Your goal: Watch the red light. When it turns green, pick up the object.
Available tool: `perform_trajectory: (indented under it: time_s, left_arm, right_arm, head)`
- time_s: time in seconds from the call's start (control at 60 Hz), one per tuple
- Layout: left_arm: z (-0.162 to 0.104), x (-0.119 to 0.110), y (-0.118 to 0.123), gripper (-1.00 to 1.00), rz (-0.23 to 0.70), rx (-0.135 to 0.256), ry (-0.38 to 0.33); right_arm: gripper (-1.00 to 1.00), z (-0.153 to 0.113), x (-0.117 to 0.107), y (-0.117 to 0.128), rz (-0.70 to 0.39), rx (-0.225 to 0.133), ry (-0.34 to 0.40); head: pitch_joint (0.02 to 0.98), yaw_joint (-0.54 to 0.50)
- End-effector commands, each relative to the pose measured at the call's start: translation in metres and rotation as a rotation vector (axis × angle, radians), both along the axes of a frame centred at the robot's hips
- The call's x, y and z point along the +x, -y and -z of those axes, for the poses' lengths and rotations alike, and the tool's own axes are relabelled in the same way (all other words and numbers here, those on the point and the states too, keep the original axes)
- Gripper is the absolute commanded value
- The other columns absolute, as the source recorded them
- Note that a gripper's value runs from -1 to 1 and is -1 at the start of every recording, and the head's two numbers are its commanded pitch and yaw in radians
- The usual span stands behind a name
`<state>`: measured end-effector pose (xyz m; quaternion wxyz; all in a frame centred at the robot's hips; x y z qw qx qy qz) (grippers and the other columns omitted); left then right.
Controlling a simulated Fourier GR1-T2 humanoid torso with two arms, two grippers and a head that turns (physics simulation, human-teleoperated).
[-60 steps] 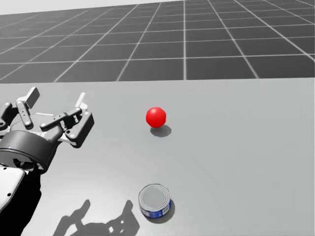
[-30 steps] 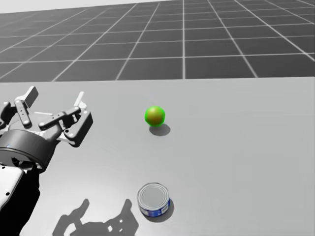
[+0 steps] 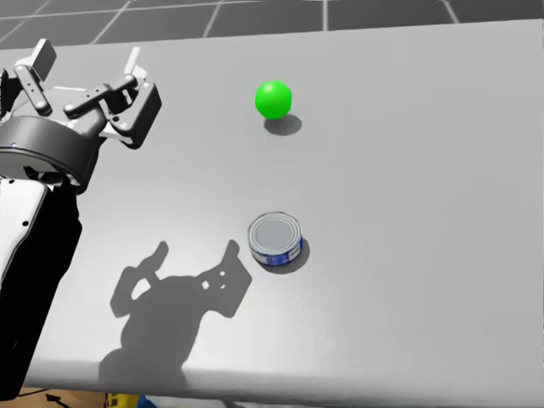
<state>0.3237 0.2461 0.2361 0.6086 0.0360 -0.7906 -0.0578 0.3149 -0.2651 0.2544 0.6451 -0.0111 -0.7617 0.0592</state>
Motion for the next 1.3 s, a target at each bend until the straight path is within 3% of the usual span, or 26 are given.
perform_trajectory:
  time_s: [0.017,0.3,0.4,0.45,0.533,0.567,0.617,0.8,0.983,1.217,1.3]
  left_arm:
    - [-0.002,0.0,-0.001,-1.0,0.0,0.002,0.001]
    - [-0.009,-0.007,0.001,-1.0,0.019,-0.004,0.001]
    - [-0.022,-0.018,0.003,-1.0,0.107,-0.045,-0.07]
    - [-0.032,-0.029,0.004,-1.0,0.183,-0.087,-0.1]
    - [-0.048,-0.05,0.007,-1.0,0.279,-0.067,-0.102]
    - [-0.054,-0.061,0.008,-1.0,0.32,-0.032,-0.106]
    - [-0.059,-0.071,0.009,-1.0,0.375,-0.008,-0.124]
    - [-0.061,-0.101,0.014,-1.0,0.531,0.077,-0.182]
    - [-0.026,-0.112,0.021,-1.0,0.631,0.191,-0.28]
    - [0.038,-0.106,0.041,-1.0,0.643,0.208,-0.428]
    - [0.05,-0.103,0.047,-1.0,0.648,0.213,-0.457]
  right_arm:
    - [-1.0,0.001,0.0,-0.001,0.002,0.0,-0.003]
    - [-1.0,0.002,0.0,-0.003,0.004,-0.003,-0.004]
    - [-1.0,0.002,0.0,-0.003,0.003,-0.003,-0.007]
    - [-1.0,0.003,0.0,-0.004,0.005,-0.001,-0.009]
    - [-1.0,0.004,0.0,-0.006,0.008,-0.007,-0.014]
    - [-1.0,0.005,0.0,-0.007,0.014,-0.019,-0.012]
    - [-1.0,0.005,0.0,-0.007,0.013,-0.017,-0.012]
    - [-1.0,0.003,-0.001,-0.008,0.014,-0.014,-0.006]
    - [-1.0,0.004,-0.001,-0.008,0.019,-0.014,-0.006]
    - [-1.0,0.005,-0.002,-0.01,0.024,-0.024,-0.002]
    - [-1.0,0.005,-0.002,-0.01,0.025,-0.026,0.0]
  head:
    - [0.871,0.13]
    - [0.882,0.14]
    - [0.875,0.14]
    - [0.872,0.14]
    - [0.872,0.14]
    - [0.872,0.15]
    - [0.872,0.15]
    - [0.867,0.15]
    - [0.868,0.15]
    - [0.873,0.15]
    - [0.873,0.15]
